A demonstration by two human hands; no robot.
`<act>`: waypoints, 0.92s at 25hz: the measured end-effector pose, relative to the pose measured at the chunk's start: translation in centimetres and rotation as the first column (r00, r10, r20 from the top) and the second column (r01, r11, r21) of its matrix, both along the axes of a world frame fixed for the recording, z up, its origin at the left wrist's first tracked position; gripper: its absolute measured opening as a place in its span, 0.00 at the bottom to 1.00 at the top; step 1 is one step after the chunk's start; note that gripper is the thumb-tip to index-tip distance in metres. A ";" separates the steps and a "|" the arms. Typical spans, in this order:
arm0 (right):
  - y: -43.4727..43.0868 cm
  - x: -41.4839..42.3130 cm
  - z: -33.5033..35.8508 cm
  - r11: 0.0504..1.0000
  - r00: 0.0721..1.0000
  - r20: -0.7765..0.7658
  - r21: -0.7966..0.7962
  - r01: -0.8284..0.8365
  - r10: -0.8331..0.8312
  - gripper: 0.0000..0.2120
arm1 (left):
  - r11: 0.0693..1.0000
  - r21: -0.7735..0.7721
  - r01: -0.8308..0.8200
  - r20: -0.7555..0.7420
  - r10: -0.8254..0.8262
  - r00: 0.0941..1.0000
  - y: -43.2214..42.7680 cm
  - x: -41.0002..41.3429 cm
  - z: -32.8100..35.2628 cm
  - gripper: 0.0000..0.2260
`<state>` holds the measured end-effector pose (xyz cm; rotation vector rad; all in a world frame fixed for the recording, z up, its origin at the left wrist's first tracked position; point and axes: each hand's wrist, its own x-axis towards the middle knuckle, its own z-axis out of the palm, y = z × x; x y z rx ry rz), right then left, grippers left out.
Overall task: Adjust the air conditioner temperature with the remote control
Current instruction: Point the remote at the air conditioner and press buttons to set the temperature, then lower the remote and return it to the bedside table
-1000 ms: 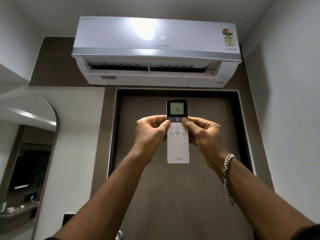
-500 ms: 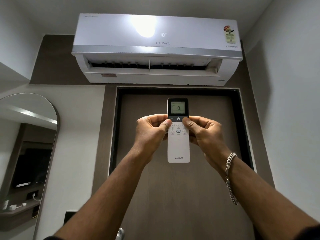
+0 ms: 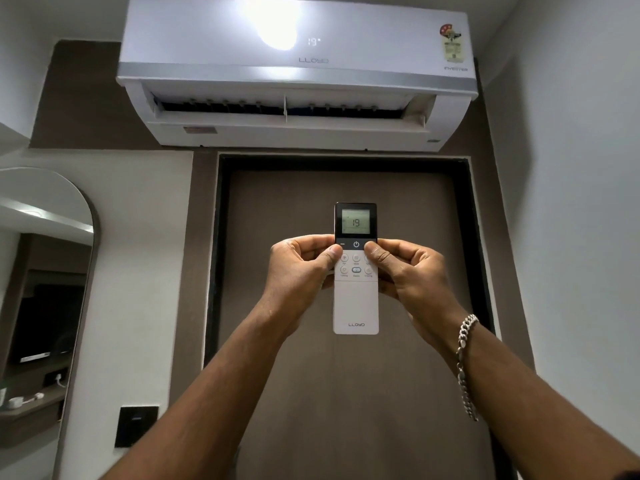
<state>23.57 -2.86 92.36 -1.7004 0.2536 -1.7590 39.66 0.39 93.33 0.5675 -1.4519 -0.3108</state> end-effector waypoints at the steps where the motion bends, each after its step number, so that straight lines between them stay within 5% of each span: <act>1: -0.2 -0.4 -1.0 1.000 1.000 0.006 0.030 0.004 -0.004 0.09 | 1.000 0.028 0.006 0.011 -0.007 1.000 -0.2 -0.3 -0.8 0.05; 7: -2.1 -4.0 -11.9 0.963 0.995 -0.029 0.248 0.102 -0.097 0.09 | 0.959 0.268 0.090 0.064 -0.111 0.992 -3.2 -3.3 -10.5 0.05; 12: -2.6 -9.2 -24.9 0.819 0.971 -0.043 0.529 0.223 -0.237 0.08 | 0.832 0.520 0.195 0.070 -0.269 0.961 -6.9 -8.7 -22.5 0.08; 19: -0.4 -20.3 -46.6 0.349 0.857 -0.095 0.886 0.305 -0.507 0.07 | 0.494 0.824 0.279 -0.020 -0.467 0.884 -10.1 -22.3 -44.4 0.08; 23: 3.8 -26.4 -60.6 0.064 0.738 -0.140 0.969 0.241 -0.660 0.11 | 0.319 0.930 0.183 0.037 -0.577 0.816 -8.6 -30.7 -59.2 0.08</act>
